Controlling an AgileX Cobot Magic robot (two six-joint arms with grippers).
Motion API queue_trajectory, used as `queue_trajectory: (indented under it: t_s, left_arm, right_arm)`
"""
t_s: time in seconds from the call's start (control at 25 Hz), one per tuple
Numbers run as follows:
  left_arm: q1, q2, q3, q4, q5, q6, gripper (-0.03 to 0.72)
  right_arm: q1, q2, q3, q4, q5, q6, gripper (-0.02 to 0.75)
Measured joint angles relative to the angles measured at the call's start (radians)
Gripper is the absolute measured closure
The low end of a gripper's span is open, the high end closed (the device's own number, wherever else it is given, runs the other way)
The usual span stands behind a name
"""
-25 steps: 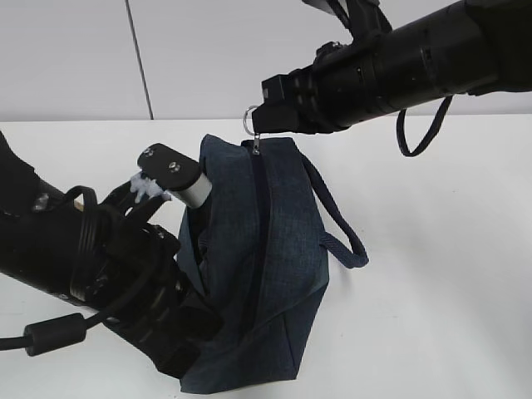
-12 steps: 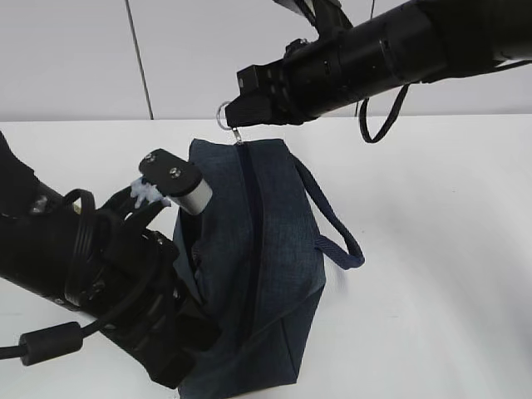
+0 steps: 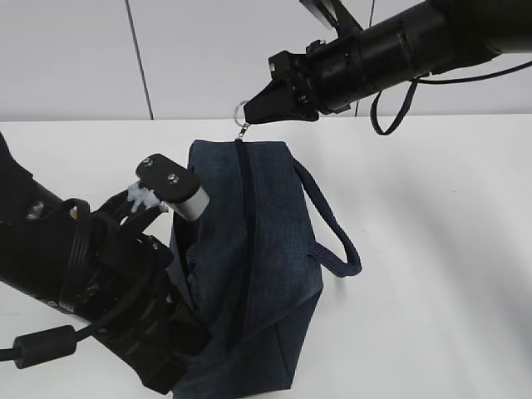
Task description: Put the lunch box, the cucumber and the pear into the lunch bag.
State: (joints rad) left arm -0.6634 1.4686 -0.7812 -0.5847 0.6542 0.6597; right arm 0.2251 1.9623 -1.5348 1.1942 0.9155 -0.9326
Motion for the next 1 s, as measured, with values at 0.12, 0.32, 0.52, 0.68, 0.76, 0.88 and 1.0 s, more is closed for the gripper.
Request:
queue_trajectory:
  t_s: [0.12,0.32,0.52,0.68,0.76,0.88,1.0]
  left_arm:
    - [0.000,-0.006,0.000,0.018,0.004,-0.005,0.685]
    - [0.004,-0.009,0.000,0.055,0.011,-0.041,0.685]
    - [0.052,-0.032,0.001,0.087,0.031,-0.087,0.685]
    - [0.113,-0.062,0.001,0.103,0.042,-0.109,0.685]
    - [0.137,-0.072,0.002,0.106,0.043,-0.124,0.685]
    - [0.152,-0.077,0.003,0.107,0.044,-0.135,0.685]
    - [0.153,-0.077,0.005,0.085,0.046,-0.138,0.685]
  right_arm:
    - [-0.013,0.025,-0.019,0.000,0.008,0.005,0.738]
    - [-0.034,0.070,-0.043,0.005,0.019,0.012,0.738]
    - [-0.065,0.102,-0.045,0.007,0.027,0.014,0.738]
    - [-0.096,0.139,-0.047,0.009,0.034,0.018,0.738]
    - [-0.106,0.159,-0.047,0.009,0.036,0.020,0.738]
    - [-0.109,0.173,-0.049,0.015,0.042,0.021,0.738]
    - [-0.111,0.175,-0.058,0.031,0.071,0.016,0.738]
